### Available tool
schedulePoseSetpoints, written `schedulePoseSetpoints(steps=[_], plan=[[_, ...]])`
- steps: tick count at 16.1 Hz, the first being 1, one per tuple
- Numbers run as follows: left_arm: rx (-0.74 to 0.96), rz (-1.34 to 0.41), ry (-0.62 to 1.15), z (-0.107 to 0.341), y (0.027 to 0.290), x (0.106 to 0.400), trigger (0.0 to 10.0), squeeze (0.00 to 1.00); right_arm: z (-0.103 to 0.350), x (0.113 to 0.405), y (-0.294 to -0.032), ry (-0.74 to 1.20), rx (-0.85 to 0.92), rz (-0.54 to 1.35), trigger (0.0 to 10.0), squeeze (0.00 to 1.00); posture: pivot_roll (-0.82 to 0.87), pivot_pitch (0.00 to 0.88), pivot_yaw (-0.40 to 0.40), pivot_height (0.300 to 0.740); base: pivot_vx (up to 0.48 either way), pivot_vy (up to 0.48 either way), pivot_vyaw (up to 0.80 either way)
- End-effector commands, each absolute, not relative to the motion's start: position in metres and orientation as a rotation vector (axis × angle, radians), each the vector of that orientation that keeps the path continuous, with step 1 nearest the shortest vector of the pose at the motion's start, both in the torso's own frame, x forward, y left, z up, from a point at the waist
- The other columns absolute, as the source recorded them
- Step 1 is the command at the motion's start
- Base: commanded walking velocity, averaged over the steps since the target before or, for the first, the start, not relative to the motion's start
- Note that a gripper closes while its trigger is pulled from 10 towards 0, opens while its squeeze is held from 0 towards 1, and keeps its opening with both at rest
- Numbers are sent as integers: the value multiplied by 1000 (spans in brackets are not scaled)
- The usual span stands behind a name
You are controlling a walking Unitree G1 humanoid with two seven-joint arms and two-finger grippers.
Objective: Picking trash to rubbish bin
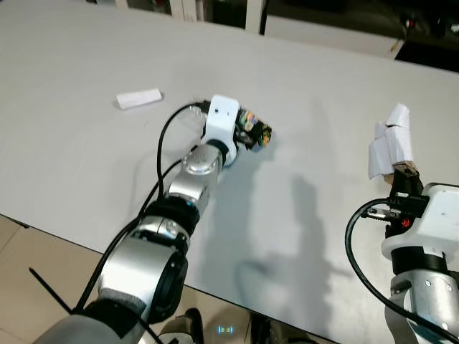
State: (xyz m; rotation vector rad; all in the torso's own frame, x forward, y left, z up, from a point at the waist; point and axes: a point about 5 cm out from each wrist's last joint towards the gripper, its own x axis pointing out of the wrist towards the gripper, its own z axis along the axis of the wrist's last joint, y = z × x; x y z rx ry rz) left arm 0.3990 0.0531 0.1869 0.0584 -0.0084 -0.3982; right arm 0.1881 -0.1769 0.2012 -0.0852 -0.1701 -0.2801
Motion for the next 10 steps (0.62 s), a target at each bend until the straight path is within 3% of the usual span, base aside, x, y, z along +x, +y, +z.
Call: schedulePoseSetpoints(steps=[1,10], plan=[[57,-363,24,185,55,401,10000,0,203,183,-177,-168,-88,-295,10000,0,-49,279,5,740,0,0,0],[127,-307,76,186,61,406,10000,0,203,183,-176,-164,-99,-297,10000,0,-50,267,9,740,0,0,0]])
